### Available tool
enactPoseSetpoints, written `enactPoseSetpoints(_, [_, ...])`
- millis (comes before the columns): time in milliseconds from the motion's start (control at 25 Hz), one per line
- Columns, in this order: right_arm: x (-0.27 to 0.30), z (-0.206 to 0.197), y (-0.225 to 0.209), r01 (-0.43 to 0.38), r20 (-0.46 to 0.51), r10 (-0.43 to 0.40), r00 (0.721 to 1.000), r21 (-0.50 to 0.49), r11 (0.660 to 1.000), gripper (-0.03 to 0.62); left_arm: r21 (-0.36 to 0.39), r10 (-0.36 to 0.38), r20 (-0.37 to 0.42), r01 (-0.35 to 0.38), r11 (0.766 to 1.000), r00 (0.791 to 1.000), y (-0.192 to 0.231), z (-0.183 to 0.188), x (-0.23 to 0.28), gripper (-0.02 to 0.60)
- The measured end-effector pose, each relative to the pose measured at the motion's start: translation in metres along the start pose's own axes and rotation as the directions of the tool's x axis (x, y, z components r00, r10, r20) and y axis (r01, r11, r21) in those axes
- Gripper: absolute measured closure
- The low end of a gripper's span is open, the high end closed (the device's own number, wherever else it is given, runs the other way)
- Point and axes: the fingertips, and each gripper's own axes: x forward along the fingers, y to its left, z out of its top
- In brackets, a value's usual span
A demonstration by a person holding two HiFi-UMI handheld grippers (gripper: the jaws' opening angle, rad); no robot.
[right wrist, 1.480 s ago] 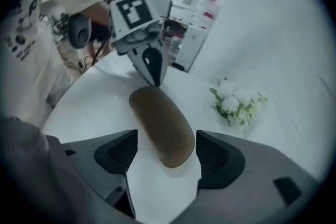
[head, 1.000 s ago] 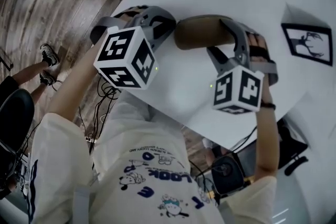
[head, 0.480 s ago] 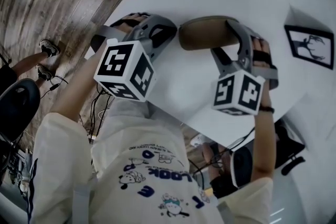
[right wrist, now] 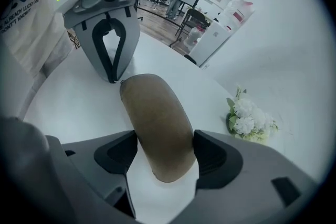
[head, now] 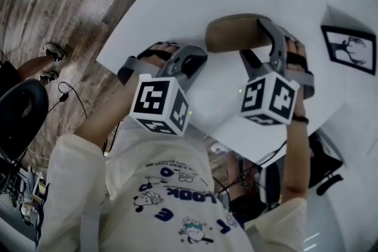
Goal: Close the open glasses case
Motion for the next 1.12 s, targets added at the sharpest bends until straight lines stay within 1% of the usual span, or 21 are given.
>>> enactPoseSetpoints(120, [0.0,0.001,0.0,0.0,-0.008,0.0,1.0,0.012,1.0,0.269,-0.083,0.006,0.01,-0.005,0.997,1.0,-0.006,0.006,0.008,0.58])
enactPoseSetpoints(240, [0.0,0.001,0.0,0.007,-0.02,-0.006,1.0,0.016,1.0,0.269,-0.135,0.033,0.005,-0.032,0.99,0.999,-0.008,0.012,0.016,0.58])
enactPoseSetpoints(400, [0.0,0.0,0.001,0.014,-0.026,-0.014,1.0,0.009,1.0,0.269,-0.243,0.06,0.018,-0.054,0.969,0.998,-0.008,0.013,0.019,0.58])
enactPoseSetpoints(480, [0.001,0.002,0.001,0.022,-0.01,-0.022,1.0,0.028,0.999,0.269,-0.292,0.088,0.028,-0.076,0.953,0.996,-0.002,0.009,0.017,0.58])
enactPoseSetpoints(560, [0.001,0.004,0.0,0.027,0.025,-0.029,0.999,0.082,0.996,0.269,-0.339,0.121,0.034,-0.103,0.935,0.992,0.006,0.004,0.015,0.58])
enactPoseSetpoints(640, [-0.003,0.008,0.001,0.01,0.069,-0.021,0.997,0.16,0.987,0.267,-0.366,0.134,0.034,-0.112,0.924,0.99,0.009,0.001,0.014,0.58])
enactPoseSetpoints(720, [-0.011,0.011,0.001,-0.004,0.109,-0.023,0.994,0.241,0.971,0.266,-0.381,0.136,0.035,-0.113,0.918,0.99,0.009,0.0,0.013,0.58])
enactPoseSetpoints(840, [-0.032,0.011,-0.004,0.025,0.144,-0.081,0.986,0.354,0.935,0.266,-0.406,0.137,0.048,-0.106,0.908,0.989,0.008,-0.001,0.007,0.576])
enactPoseSetpoints(920, [-0.051,0.012,-0.01,0.046,0.177,-0.135,0.975,0.433,0.9,0.266,-0.426,0.135,0.054,-0.099,0.899,0.989,0.007,-0.004,0.001,0.554])
enactPoseSetpoints(960, [-0.06,0.012,-0.013,0.047,0.203,-0.169,0.965,0.497,0.867,0.266,-0.436,0.137,0.055,-0.1,0.895,0.989,0.007,-0.005,-0.004,0.54])
enactPoseSetpoints(1000, [-0.069,0.012,-0.014,0.039,0.23,-0.208,0.951,0.576,0.817,0.267,-0.447,0.145,0.057,-0.104,0.889,0.988,0.008,-0.006,-0.01,0.538])
enactPoseSetpoints(1040, [-0.078,0.011,-0.015,0.019,0.256,-0.246,0.935,0.655,0.755,0.267,-0.461,0.157,0.061,-0.112,0.88,0.986,0.009,-0.005,-0.017,0.538])
enactPoseSetpoints(1120, [-0.096,0.008,-0.015,-0.023,0.284,-0.329,0.901,0.787,0.617,0.271,-0.497,0.197,0.088,-0.128,0.858,0.976,0.016,0.002,-0.035,0.538])
